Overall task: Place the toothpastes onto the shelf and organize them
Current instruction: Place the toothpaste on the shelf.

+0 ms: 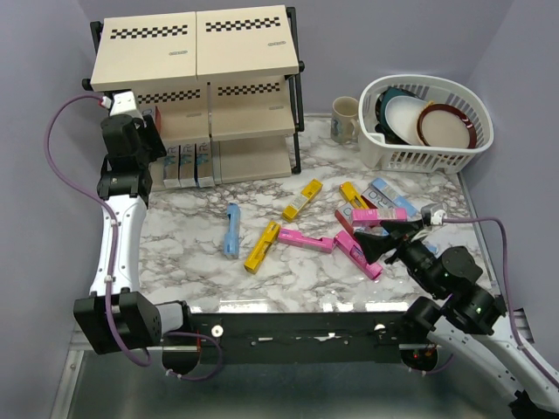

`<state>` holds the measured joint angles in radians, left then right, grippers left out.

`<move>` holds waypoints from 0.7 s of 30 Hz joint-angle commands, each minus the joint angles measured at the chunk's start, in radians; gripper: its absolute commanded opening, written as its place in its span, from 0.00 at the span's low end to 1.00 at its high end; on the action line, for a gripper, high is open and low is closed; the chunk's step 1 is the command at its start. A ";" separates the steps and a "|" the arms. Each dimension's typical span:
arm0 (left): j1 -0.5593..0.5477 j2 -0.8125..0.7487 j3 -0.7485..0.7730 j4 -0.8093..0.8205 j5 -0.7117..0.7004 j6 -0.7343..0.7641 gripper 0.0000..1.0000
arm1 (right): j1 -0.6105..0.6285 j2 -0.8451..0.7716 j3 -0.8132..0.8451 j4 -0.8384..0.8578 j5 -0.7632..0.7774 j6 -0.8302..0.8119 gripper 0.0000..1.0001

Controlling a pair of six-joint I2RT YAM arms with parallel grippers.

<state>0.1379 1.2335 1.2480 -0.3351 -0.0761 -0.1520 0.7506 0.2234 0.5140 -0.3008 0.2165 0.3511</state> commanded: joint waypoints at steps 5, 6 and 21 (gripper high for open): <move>0.006 0.026 -0.099 0.301 0.007 0.011 0.55 | -0.002 0.030 -0.037 0.094 -0.131 -0.047 1.00; 0.006 0.030 -0.108 0.323 0.006 0.015 0.55 | -0.003 0.030 -0.037 0.092 -0.137 -0.047 1.00; 0.046 0.132 -0.116 0.513 0.021 0.138 0.56 | -0.002 -0.030 -0.049 0.075 -0.154 -0.044 1.00</move>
<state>0.1570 1.3445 1.1049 0.0792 -0.0704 -0.0639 0.7506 0.2054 0.4828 -0.2443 0.0860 0.3202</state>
